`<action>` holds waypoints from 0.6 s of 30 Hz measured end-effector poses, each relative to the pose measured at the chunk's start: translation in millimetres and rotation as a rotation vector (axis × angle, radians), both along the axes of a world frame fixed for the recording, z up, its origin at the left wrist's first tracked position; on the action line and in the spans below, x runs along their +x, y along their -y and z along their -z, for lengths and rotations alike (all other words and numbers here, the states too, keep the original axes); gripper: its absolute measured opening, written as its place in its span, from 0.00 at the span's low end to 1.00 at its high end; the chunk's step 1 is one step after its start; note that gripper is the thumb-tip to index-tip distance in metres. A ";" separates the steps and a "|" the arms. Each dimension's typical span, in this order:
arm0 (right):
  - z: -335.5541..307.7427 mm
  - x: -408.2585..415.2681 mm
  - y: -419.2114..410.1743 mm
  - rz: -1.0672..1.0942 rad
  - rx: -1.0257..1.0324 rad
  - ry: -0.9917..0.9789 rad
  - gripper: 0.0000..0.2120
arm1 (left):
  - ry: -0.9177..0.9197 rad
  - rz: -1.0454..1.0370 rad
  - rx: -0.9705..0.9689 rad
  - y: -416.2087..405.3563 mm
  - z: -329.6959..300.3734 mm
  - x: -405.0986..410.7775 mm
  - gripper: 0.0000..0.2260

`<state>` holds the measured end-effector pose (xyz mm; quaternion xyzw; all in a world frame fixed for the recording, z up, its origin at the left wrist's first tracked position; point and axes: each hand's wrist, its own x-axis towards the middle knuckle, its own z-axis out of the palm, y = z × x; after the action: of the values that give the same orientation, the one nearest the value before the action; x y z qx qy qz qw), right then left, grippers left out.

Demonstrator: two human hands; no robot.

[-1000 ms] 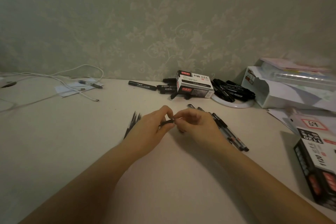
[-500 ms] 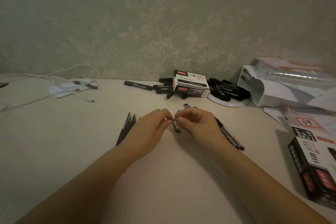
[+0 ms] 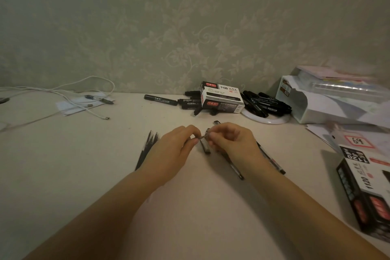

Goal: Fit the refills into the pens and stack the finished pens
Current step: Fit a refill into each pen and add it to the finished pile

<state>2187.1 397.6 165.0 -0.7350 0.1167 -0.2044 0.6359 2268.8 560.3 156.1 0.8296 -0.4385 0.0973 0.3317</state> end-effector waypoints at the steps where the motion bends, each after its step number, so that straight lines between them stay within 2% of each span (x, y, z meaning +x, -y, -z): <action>1: -1.7 -1.1 2.3 0.040 -0.125 -0.009 0.04 | -0.004 -0.009 -0.004 -0.6 0.0 0.5 0.08; 3: -6.2 -4.6 4.6 0.068 -0.506 -0.022 0.05 | -0.017 -0.026 -0.009 -1.4 -0.4 0.9 0.08; 5: -6.3 -6.0 1.6 -0.034 -0.844 -0.018 0.07 | -0.026 -0.028 -0.010 -1.7 -0.3 0.7 0.08; 8: 3.8 -3.9 -5.0 -0.168 -1.114 -0.043 0.10 | -0.030 -0.013 0.011 -1.4 -0.5 -0.1 0.09; 14: 8.7 -3.2 -6.0 -0.163 -1.087 -0.048 0.12 | -0.018 -0.008 0.014 -1.0 -0.4 -2.0 0.10; 16: 7.0 -4.7 -5.5 -0.084 -0.970 -0.008 0.12 | -0.018 -0.010 -0.003 -0.5 -0.1 -2.8 0.10; 18: 4.4 -5.8 -5.6 0.044 -0.691 0.020 0.08 | -0.026 -0.009 -0.042 1.0 -0.7 -4.0 0.11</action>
<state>2181.4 403.1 160.6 -0.9022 0.0500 -0.2526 0.3461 2264.8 559.3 156.9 0.8255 -0.4286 0.0973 0.3541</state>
